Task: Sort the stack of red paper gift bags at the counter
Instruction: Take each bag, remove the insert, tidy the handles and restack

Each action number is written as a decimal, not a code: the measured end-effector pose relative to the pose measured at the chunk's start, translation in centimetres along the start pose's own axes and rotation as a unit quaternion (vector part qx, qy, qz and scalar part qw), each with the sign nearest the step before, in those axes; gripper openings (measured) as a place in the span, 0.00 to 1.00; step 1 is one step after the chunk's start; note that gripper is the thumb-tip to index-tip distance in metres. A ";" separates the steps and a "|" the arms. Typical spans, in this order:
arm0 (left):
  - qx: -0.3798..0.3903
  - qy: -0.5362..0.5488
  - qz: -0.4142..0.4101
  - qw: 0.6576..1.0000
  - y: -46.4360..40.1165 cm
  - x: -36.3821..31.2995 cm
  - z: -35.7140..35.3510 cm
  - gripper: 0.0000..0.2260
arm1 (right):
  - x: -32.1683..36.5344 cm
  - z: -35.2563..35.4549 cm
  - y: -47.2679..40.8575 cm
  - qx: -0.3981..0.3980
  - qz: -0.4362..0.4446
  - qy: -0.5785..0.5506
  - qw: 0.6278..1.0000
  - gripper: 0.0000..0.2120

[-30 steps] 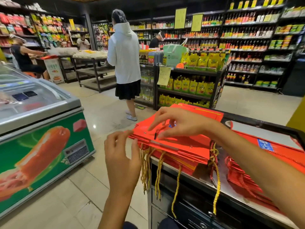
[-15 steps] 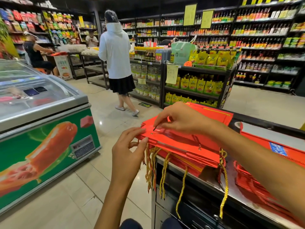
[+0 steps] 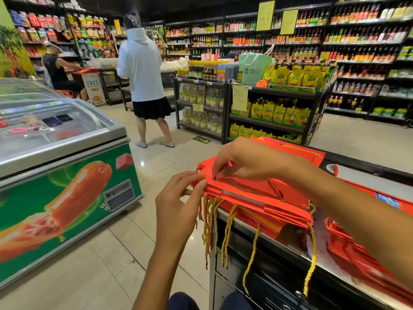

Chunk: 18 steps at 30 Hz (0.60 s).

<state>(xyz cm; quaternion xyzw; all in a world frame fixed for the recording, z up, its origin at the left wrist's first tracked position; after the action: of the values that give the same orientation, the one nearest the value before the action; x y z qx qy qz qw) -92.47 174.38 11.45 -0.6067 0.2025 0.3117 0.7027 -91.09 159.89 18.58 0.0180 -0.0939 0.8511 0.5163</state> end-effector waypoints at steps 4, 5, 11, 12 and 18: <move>-0.011 -0.007 -0.023 1.000 0.0 0.0 0.0 0.07 | 0.0 -0.1 -0.1 0.007 -0.005 0.007 1.000 0.07; -0.016 -0.010 -0.028 0.999 0.0 0.0 0.1 0.07 | 0.1 -0.1 -0.1 0.008 -0.006 0.006 1.000 0.07; -0.054 -0.023 -0.048 0.997 -0.3 -0.5 0.1 0.07 | 0.7 0.4 1.0 0.021 -0.038 -0.011 0.999 0.13; -0.061 -0.022 -0.047 0.997 -0.3 -0.6 0.1 0.06 | 0.7 0.2 1.3 0.034 -0.045 -0.019 0.998 0.16; -0.078 -0.015 -0.044 0.996 -0.4 -1.4 -0.1 0.08 | 0.4 -0.2 2.2 0.033 -0.062 -0.042 0.997 0.17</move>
<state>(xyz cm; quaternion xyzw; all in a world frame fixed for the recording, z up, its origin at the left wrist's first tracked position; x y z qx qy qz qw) -93.16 173.96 12.62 -0.6629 0.1397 0.3044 0.6696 -93.18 159.27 18.11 0.0761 -0.0863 0.8186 0.5628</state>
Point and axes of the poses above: each hand's wrist, its own y-axis away from the middle knuckle, its own z-axis out of the back of the hand, x = y × z, the point moved 9 cm from there along -y, towards the middle knuckle, and after that the axes turned 10 degrees about -z, right-handed, at the moved point
